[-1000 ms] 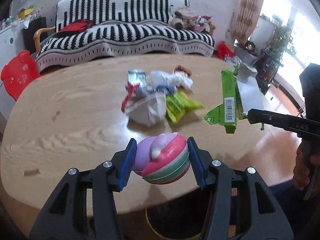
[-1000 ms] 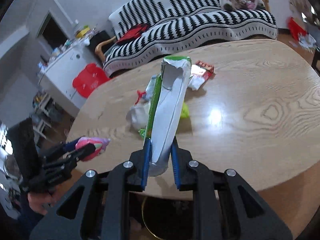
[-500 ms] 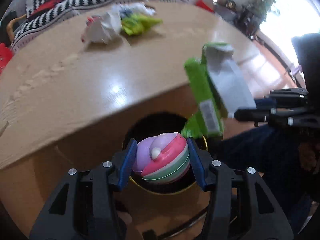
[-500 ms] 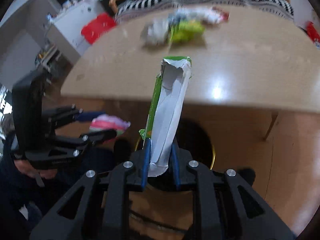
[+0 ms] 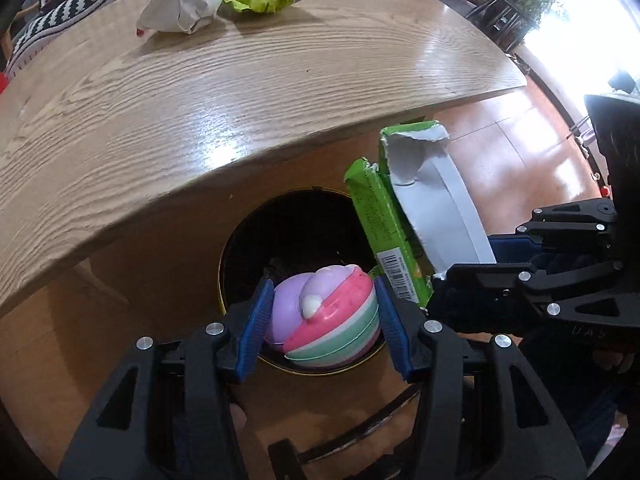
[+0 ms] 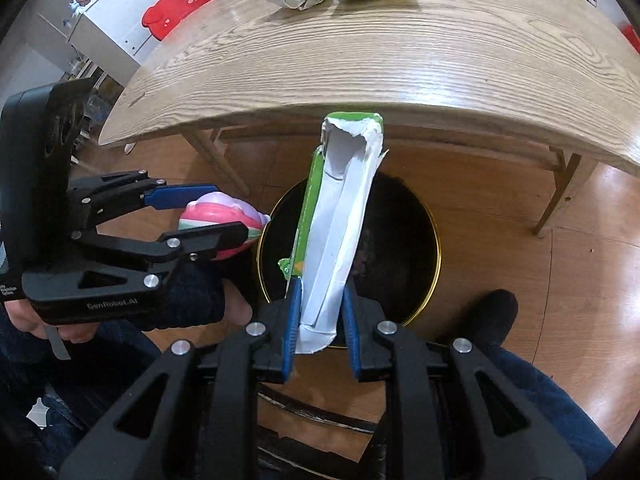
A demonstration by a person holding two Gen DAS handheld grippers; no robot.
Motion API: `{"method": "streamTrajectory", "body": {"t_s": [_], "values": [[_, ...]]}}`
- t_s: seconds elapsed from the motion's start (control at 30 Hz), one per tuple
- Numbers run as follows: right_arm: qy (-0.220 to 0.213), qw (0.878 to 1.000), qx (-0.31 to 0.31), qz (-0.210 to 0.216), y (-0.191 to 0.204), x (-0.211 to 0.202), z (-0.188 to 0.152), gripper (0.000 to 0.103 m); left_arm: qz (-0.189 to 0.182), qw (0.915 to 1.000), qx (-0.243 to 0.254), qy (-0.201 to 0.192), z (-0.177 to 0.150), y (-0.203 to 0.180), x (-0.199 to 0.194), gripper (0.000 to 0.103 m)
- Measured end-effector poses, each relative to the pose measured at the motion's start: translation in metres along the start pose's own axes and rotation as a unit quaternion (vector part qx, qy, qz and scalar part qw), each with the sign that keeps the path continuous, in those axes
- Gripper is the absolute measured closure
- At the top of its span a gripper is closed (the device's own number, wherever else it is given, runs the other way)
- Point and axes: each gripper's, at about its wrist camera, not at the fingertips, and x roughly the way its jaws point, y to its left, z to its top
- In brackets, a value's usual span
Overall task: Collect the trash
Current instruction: 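Carry ball and green box to the bin and open both tools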
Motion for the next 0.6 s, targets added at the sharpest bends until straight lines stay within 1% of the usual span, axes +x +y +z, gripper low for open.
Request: {"method": "streamTrajectory", "body": {"t_s": [0.3,0.37,0.47,0.5,0.53,0.6], "values": [[-0.008,1.000,0.010,0.002,-0.005,-0.004,0.003,0.082,0.000,1.0000,0.001,-0.004,0.001,0.003,-0.005,0.051],[-0.017,1.000,0.018,0.001,-0.007,-0.008,0.005,0.082,-0.002,1.0000,0.000,-0.004,0.002,0.001,-0.006,0.050],[-0.026,0.999,0.029,0.000,-0.012,-0.012,0.007,0.075,-0.009,0.9999,-0.006,-0.009,0.003,0.003,-0.009,0.043],[-0.027,0.999,0.030,0.001,-0.014,-0.013,0.008,0.069,-0.008,0.9999,-0.008,-0.011,0.003,0.003,-0.010,0.036],[-0.029,0.999,0.030,0.002,-0.014,-0.014,0.008,0.059,-0.008,0.9998,-0.009,-0.014,0.004,0.004,-0.011,0.032],[-0.035,0.999,0.027,-0.002,-0.014,-0.016,0.008,0.051,-0.007,0.9998,-0.010,-0.017,0.004,0.003,-0.013,0.027]]}}
